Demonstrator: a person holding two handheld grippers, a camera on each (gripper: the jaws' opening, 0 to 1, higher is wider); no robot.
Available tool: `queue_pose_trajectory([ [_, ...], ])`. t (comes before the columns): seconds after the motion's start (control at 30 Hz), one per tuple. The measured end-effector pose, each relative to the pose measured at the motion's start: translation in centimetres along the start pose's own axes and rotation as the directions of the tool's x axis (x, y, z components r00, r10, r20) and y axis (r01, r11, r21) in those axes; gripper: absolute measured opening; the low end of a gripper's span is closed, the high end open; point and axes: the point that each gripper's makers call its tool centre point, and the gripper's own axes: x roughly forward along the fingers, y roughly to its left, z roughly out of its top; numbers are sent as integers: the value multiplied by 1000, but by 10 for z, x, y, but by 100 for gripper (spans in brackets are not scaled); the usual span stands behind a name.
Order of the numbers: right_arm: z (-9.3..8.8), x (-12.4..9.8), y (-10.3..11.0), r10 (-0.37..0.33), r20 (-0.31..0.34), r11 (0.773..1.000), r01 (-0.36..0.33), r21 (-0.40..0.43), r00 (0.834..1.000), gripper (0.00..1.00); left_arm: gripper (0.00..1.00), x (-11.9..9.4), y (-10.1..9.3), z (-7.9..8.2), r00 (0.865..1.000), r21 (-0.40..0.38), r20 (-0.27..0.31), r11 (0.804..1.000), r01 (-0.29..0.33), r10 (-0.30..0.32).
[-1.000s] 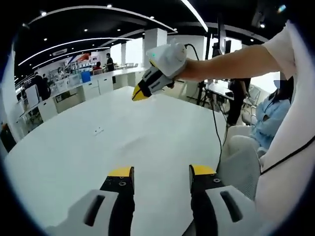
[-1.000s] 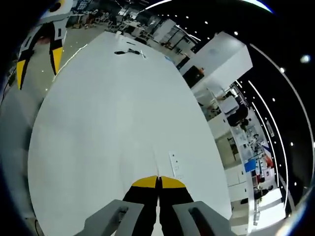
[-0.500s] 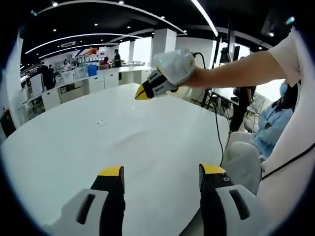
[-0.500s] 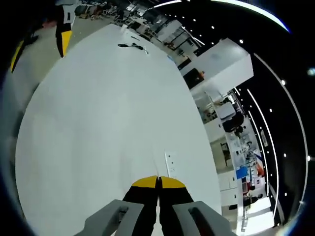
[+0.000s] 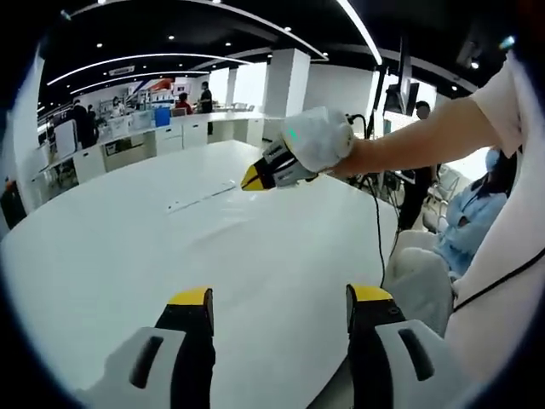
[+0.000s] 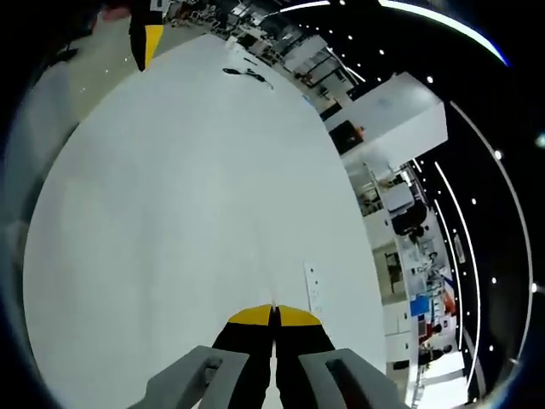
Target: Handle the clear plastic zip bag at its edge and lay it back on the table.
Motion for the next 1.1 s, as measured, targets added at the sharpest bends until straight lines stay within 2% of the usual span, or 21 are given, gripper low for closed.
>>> queue_pose_trajectory([
  [0.1,0,2,18,17,1,1000,-17,-7,1000,0,61,0,0,-1,1000,-2,-1,1000,1,-1],
  [0.53,-9,16,70,67,-14,997,-67,26,998,0,61,2,-3,-8,1000,-5,-12,1000,7,-7],
  [1.1,-15,29,108,118,-19,993,-118,1,993,0,60,4,-3,-19,999,-11,-33,1000,11,-11],
])
